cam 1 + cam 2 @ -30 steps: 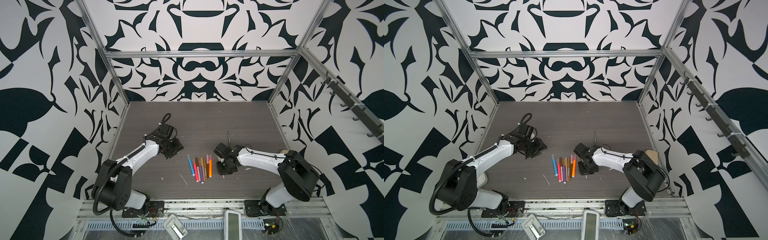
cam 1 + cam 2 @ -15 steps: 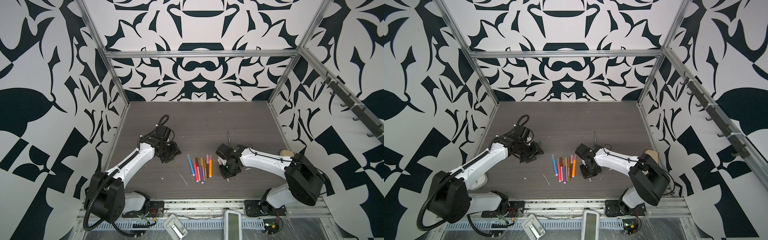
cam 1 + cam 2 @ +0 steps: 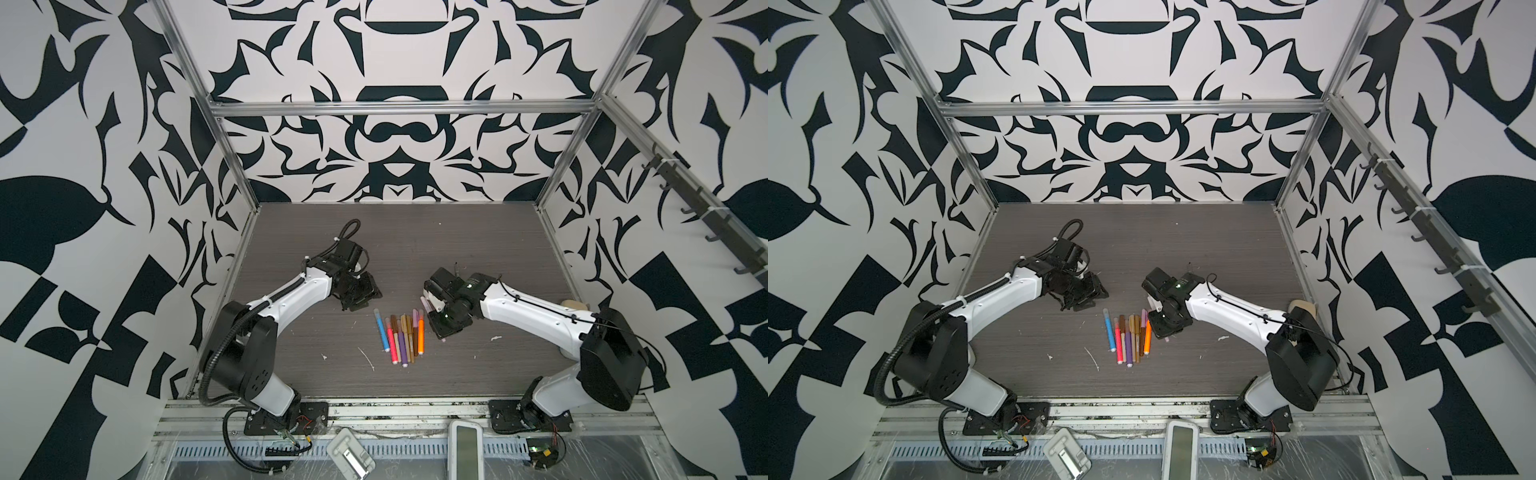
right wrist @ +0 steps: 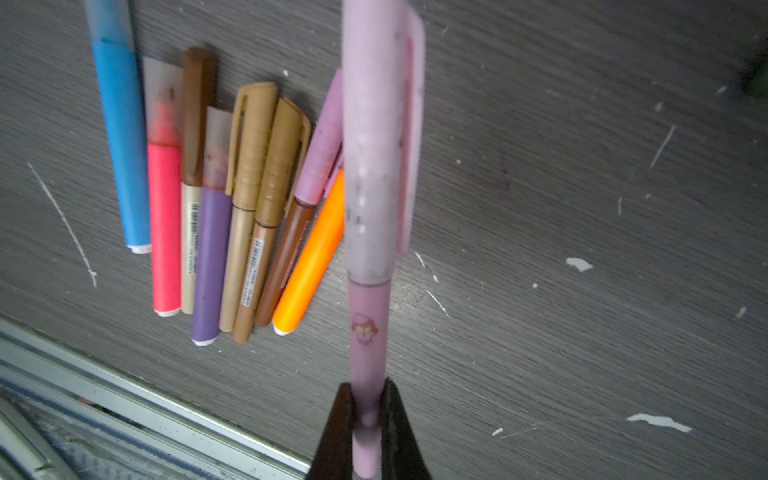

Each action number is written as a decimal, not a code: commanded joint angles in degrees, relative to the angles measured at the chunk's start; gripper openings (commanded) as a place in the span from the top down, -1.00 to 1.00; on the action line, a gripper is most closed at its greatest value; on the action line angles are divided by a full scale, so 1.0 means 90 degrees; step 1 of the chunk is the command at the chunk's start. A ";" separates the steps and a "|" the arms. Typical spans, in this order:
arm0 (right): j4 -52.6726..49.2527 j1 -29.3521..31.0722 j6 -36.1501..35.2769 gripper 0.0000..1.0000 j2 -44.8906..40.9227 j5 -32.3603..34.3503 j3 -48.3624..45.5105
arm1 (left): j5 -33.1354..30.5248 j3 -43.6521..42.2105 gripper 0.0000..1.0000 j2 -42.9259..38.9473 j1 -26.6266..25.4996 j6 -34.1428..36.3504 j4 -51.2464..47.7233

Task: Open the pen caps
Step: 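Lift the light pink pen with the right gripper toward the left gripper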

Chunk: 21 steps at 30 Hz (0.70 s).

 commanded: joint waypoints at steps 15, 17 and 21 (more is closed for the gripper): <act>0.0286 -0.0043 0.0189 1.00 0.0127 -0.1630 0.0960 | 0.0587 0.1341 -0.14 0.0412 -0.0278 -0.0705 -0.0217; 0.0346 -0.0089 0.0243 1.00 0.0116 -0.1679 0.0957 | 0.0657 0.1354 -0.14 0.0459 -0.0284 -0.0770 -0.0215; 0.0537 -0.0262 0.0383 1.00 0.0106 -0.1901 0.0882 | 0.0674 0.1357 -0.14 0.0474 -0.0352 -0.0840 -0.0219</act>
